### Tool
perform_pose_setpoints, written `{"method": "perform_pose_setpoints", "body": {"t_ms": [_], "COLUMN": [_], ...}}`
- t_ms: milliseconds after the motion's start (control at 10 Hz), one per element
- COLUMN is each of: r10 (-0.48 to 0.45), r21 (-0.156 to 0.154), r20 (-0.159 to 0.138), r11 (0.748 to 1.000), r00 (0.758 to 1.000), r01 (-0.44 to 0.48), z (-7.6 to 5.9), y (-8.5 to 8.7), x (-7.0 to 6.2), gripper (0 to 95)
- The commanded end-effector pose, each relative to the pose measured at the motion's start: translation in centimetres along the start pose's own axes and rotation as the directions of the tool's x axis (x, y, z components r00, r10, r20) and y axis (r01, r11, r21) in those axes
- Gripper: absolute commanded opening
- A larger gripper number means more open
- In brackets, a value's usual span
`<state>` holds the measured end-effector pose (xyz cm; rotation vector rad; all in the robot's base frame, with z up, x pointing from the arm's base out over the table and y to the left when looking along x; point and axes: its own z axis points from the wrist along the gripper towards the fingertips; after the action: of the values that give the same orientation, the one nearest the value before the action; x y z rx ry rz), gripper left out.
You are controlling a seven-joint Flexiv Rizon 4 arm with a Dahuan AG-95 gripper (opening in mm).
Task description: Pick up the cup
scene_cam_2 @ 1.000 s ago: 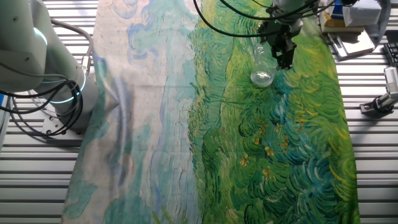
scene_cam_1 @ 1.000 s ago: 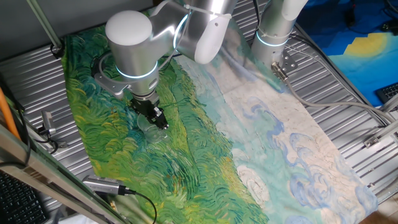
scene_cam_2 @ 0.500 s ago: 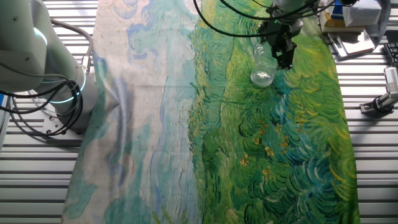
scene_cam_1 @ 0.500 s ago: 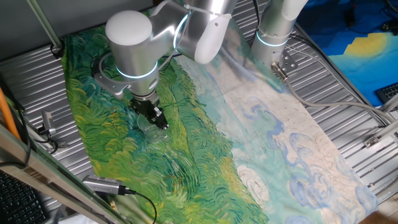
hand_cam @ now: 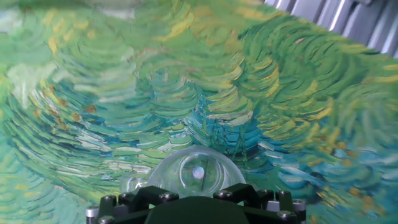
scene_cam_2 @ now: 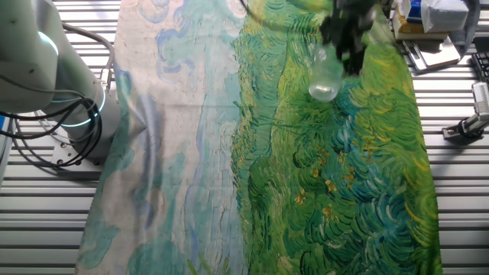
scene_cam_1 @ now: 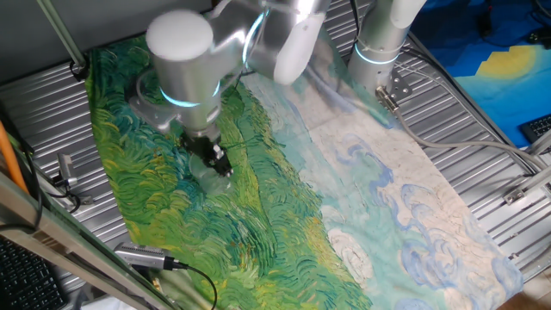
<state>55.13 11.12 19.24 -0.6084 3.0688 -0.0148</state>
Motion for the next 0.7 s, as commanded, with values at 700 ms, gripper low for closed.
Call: {"method": "perform_pose_setpoints", "body": {"t_ms": [700], "r10": [0.023], "r21": [0.034], "r20": [-0.013], "r11": [0.999], "r00": [1.0], "r01": [-0.022], "z": [-4.93], "y": [0.49], "x": [0.31], "gripper": [0.0]}}
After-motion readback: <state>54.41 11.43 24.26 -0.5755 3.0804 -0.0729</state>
